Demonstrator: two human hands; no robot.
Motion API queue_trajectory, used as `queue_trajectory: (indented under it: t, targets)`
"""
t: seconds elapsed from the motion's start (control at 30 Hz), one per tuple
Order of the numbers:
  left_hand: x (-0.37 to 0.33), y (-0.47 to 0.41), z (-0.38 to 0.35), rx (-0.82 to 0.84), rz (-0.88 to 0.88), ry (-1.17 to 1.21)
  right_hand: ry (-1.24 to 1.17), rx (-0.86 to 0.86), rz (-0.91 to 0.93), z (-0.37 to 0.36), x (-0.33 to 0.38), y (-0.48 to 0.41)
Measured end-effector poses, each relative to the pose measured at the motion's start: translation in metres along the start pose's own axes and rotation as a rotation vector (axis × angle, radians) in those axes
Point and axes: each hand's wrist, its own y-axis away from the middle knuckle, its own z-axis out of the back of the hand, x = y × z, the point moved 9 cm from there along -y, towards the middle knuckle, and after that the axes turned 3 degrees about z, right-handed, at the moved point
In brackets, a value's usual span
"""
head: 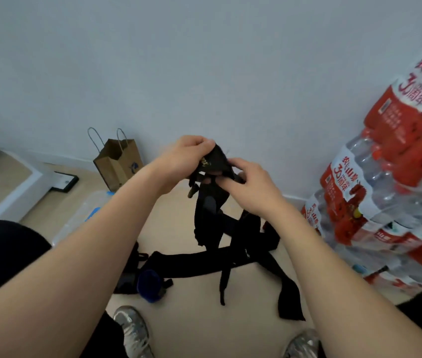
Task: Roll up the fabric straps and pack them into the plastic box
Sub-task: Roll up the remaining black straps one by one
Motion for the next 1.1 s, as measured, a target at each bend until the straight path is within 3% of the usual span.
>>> queue_trajectory:
  t: [0.17, 0.3, 0.47, 0.63, 0.73, 0.93, 1.1]
  targets:
    - [-0.031, -0.001, 0.019, 0.062, 0.107, 0.417, 0.230, 0.049, -0.012, 0.057, 0.055, -0.020]
    - [-0.040, 0.004, 0.011, 0.185, 0.105, 0.498, 0.191, 0.021, -0.086, 0.093, 0.072, -0.034]
    - [-0.014, 0.006, -0.020, 0.205, 0.128, 0.186, -0.032, -0.037, -0.200, 0.093, 0.050, -0.034]
    - [0.005, 0.004, -0.047, 0.234, 0.184, -0.153, -0.221, 0.025, -0.346, 0.077, 0.028, -0.033]
    - [0.006, -0.003, -0.054, 0.176, 0.127, -0.298, -0.283, 0.067, -0.428, 0.075, 0.021, -0.039]
    - [0.001, -0.018, -0.069, 0.243, -0.008, -0.304, -0.274, 0.036, -0.423, 0.089, 0.015, -0.050]
    - [0.011, -0.023, -0.068, 0.305, 0.021, -0.253, -0.134, 0.064, -0.356, 0.097, 0.012, -0.054]
